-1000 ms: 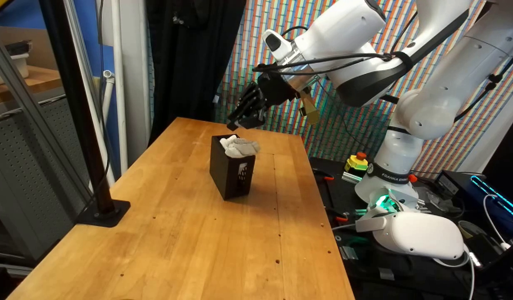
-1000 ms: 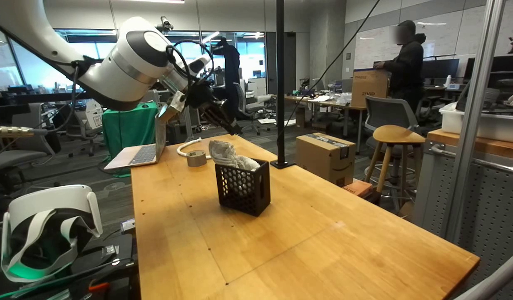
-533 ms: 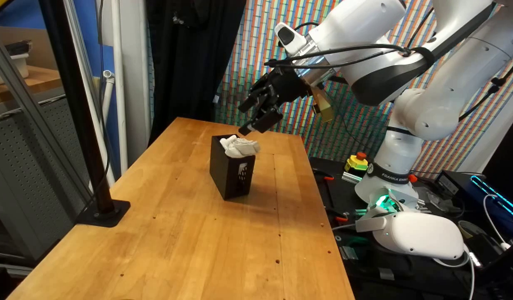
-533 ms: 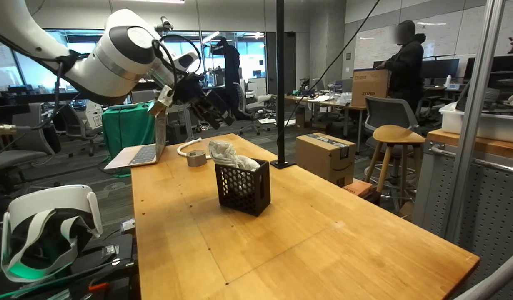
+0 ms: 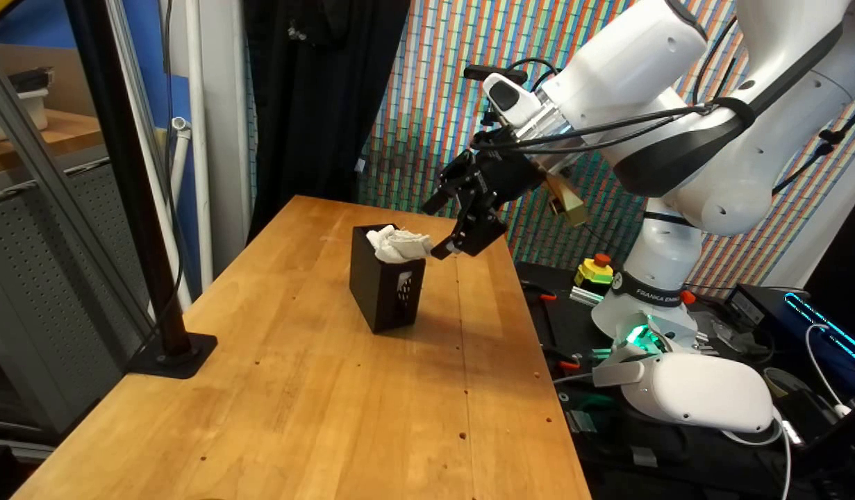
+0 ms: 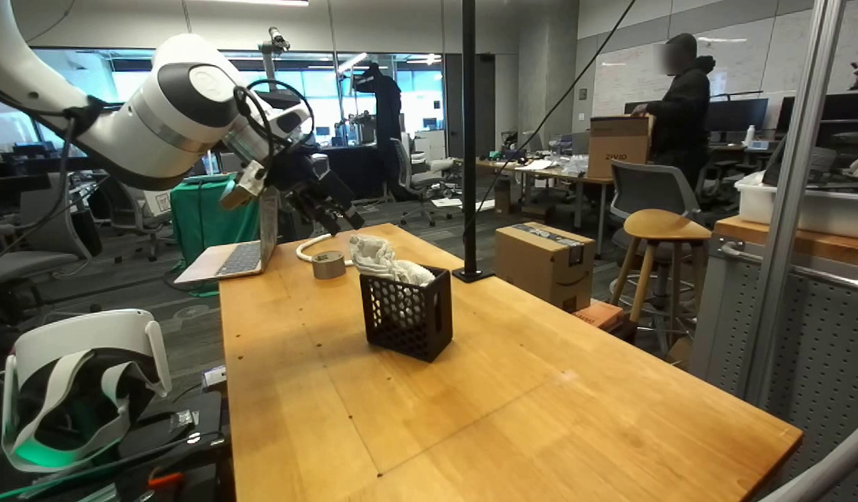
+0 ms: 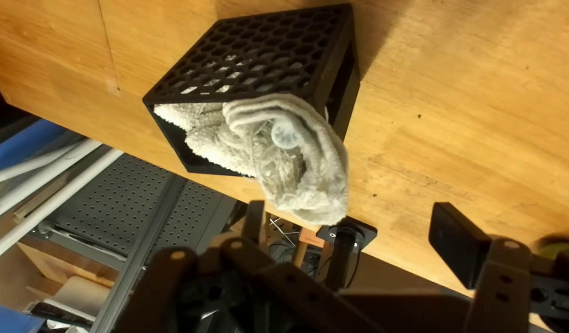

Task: Put the marker on the cloth, fold the cloth and put it in the box

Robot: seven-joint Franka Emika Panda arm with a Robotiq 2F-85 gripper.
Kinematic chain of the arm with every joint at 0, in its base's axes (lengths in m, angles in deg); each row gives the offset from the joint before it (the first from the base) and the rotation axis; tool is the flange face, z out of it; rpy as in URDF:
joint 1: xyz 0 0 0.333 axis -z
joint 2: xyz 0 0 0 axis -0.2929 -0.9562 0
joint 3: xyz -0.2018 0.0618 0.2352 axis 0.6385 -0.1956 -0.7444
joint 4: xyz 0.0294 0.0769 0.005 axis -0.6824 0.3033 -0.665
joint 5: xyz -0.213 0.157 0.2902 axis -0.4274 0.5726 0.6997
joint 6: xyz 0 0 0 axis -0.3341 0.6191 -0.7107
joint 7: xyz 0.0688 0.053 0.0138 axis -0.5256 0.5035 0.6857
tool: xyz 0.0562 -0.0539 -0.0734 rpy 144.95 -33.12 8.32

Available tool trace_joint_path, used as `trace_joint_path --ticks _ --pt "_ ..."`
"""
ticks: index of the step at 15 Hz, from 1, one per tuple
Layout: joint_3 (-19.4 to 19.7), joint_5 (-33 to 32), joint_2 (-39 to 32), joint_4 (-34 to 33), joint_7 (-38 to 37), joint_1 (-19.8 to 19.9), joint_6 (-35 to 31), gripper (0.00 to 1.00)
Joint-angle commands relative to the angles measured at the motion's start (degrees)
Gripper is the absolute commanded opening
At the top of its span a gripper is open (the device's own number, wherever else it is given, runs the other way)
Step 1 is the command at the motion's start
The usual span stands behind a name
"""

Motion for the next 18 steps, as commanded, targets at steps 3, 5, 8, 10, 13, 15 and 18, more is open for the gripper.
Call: trace_joint_path --ticks 3,5,8,10,13,15,18 --pt "-2.13 -2.69 -0.48 -1.19 -0.95 1.87 0.33 0.65" --pt "-2.85 -3.50 -1.02 -1.24 -1.19 2.74 0.30 0.49" --pt "-3.68 -4.73 -1.95 -1.28 -1.47 4.11 0.28 0.26" --pt "-4.25 -5.47 -2.51 -1.28 -1.88 5.28 0.30 0.11" --pt "-4.80 -5.95 -3.32 -1.33 -2.07 6.57 0.30 0.05" --pt "-4.98 -6.17 -3.24 -1.49 -2.48 7.25 0.18 0.08" --pt "-4.89 -6.35 -2.26 -2.69 -3.55 8.66 0.15 0.10"
